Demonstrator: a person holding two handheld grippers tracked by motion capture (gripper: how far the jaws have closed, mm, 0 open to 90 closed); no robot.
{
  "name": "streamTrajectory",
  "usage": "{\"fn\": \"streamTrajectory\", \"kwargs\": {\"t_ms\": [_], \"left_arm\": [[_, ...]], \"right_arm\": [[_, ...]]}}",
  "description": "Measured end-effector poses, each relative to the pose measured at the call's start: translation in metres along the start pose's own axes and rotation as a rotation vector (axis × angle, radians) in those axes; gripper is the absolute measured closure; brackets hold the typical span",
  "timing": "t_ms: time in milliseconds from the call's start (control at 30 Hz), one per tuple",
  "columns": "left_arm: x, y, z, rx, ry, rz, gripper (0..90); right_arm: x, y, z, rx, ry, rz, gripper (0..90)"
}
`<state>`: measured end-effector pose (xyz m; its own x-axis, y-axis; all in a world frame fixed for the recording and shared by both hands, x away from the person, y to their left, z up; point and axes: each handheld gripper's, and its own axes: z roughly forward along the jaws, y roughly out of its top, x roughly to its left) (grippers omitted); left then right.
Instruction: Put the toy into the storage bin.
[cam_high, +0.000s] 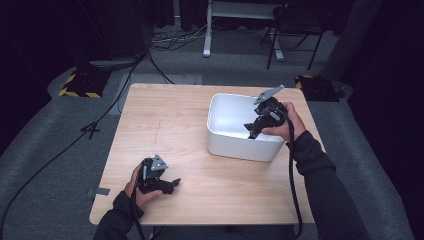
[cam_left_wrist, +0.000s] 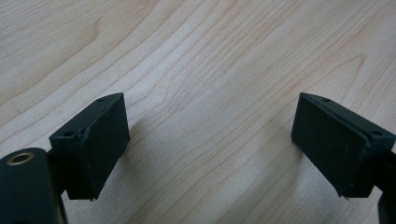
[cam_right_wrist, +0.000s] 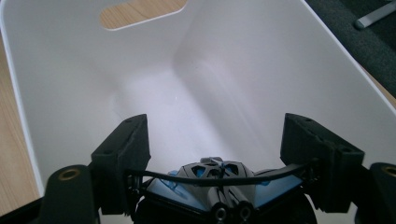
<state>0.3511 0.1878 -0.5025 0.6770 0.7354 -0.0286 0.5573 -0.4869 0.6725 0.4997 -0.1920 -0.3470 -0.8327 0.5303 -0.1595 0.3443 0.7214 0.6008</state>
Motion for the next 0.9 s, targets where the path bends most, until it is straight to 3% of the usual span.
{"fn": "streamTrajectory", "kwargs": {"t_ms": [467, 800, 900], "left_arm": [[0.0, 0.0, 0.0, 0.0, 0.0, -0.001, 11.6], [0.0, 0.0, 0.0, 0.0, 0.0, -0.001, 11.6], [0.0, 0.0, 0.0, 0.0, 0.0, 0.0, 11.6]], "right_arm": [[-0.009, -0.02, -0.006, 0.007, 0.018, -0.006, 24.6], [-0.013, -0.034, -0.008, 0.038, 0.004, -0.032, 24.6], [-0.015, -0.038, -0.008, 0.033, 0.021, -0.027, 24.5]]}}
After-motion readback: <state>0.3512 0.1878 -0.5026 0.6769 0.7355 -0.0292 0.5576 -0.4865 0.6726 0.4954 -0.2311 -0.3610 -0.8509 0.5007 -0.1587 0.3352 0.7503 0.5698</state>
